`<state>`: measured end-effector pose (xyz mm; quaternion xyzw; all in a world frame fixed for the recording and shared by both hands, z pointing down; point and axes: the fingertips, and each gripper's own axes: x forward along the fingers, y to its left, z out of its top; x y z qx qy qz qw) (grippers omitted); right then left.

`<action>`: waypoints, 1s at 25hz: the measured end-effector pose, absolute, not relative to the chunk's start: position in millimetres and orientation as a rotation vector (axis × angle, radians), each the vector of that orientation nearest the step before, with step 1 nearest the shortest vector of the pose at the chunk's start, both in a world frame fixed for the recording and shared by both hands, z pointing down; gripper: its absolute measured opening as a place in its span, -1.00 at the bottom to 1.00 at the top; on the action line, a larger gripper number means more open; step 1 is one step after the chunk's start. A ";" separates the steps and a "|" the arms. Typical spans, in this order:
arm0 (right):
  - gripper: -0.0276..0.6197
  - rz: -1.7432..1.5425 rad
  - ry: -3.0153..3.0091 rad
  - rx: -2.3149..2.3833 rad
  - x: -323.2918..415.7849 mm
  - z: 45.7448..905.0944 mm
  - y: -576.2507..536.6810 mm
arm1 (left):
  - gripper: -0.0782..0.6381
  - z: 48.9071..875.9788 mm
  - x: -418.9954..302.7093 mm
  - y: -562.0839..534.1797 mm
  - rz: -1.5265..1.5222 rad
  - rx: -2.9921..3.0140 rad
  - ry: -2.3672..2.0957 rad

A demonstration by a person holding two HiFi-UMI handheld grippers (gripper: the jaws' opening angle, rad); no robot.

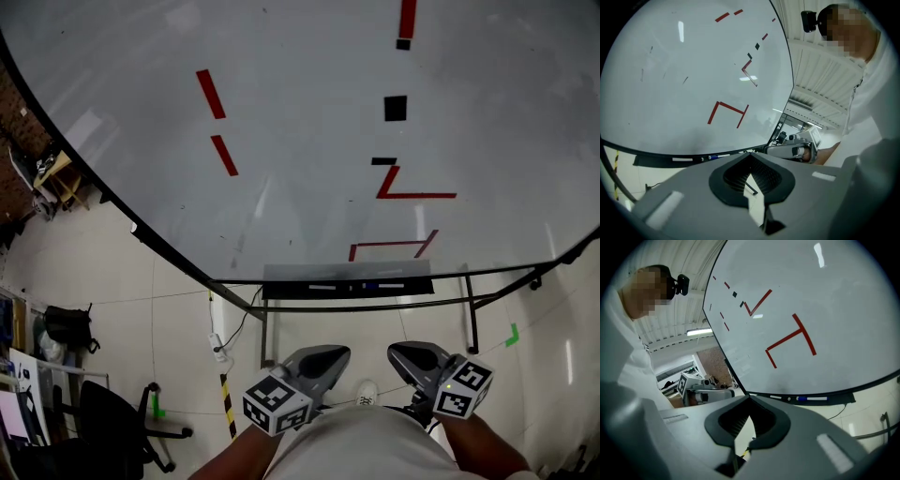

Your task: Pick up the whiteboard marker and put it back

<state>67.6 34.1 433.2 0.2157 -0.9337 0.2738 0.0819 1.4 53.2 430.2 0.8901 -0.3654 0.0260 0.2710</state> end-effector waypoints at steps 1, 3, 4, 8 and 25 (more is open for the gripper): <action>-0.91 0.825 -2.791 0.624 72.6 434.2 37.0 | -0.73 430.6 5.5 55.3 0.067 2.388 -1.001; -0.91 0.853 -2.791 0.576 81.6 438.3 43.9 | -0.74 432.3 12.1 59.8 0.061 2.366 -1.046; -0.91 0.869 -2.792 0.552 85.8 440.8 47.1 | -0.74 433.2 14.9 61.9 0.058 2.355 -1.072; -0.91 0.891 -2.802 0.504 103.0 445.1 56.6 | -0.73 435.6 25.1 70.4 0.076 2.331 -1.152; -0.91 0.825 -2.808 0.719 96.4 436.9 68.0 | -0.73 443.6 15.0 94.6 0.213 2.394 -0.971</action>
